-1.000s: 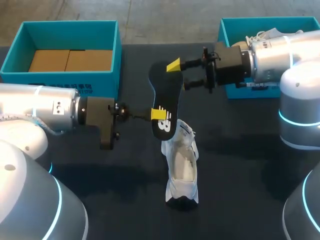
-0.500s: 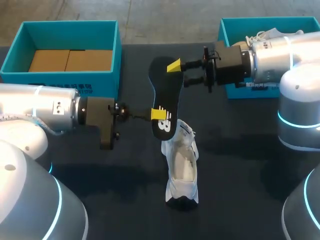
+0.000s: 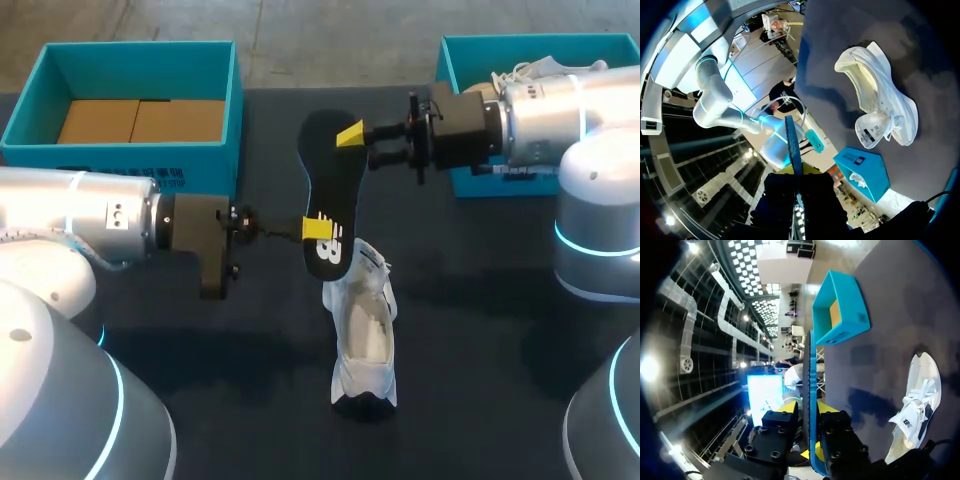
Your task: Take the shoe out of the shoebox, open the shoe tongue, remove and reinsert the insole, then place the shoe into the shoebox
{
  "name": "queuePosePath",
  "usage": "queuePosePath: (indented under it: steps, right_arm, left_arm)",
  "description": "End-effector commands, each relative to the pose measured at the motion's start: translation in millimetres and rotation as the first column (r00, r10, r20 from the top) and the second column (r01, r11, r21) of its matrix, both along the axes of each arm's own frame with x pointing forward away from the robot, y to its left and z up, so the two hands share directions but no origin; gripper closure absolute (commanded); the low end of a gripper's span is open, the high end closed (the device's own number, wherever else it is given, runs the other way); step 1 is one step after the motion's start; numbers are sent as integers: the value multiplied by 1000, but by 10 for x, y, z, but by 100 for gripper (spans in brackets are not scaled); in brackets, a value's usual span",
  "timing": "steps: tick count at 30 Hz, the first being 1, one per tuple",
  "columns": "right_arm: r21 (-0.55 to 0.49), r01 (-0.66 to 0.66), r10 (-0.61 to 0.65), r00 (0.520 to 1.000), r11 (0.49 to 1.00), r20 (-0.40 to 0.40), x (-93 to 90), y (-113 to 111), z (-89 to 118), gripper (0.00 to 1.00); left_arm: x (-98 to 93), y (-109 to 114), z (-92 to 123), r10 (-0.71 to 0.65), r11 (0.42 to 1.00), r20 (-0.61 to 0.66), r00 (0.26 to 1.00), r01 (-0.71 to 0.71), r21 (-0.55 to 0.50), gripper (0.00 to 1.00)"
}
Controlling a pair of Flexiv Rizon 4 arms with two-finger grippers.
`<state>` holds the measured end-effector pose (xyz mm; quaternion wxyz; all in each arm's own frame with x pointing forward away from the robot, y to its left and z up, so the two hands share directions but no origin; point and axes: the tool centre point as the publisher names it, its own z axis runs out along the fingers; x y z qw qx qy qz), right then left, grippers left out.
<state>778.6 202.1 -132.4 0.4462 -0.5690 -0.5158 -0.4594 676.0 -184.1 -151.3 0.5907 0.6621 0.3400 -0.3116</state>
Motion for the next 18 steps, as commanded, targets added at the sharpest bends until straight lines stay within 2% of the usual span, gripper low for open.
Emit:
queuePosePath:
  steps: [1,6,10,18]
  right_arm:
    - [-7,10,-10,1000,1000,-1,-26,-47,12,80]
    - [-7,13,-13,1000,1000,2,-26,-60,13,84]
    - [-5,11,-11,1000,1000,3,-27,-64,9,98]
    - [3,4,-4,1000,1000,7,-33,-69,6,100]
  left_arm:
    - [-4,-12,-12,2,1000,3,1000,-2,-2,100]
    - [-4,-12,-12,2,1000,3,1000,-2,-2,100]
    - [-4,-12,-12,2,1000,3,1000,-2,-2,100]
    - [-4,-12,-12,2,1000,3,1000,-2,-2,100]
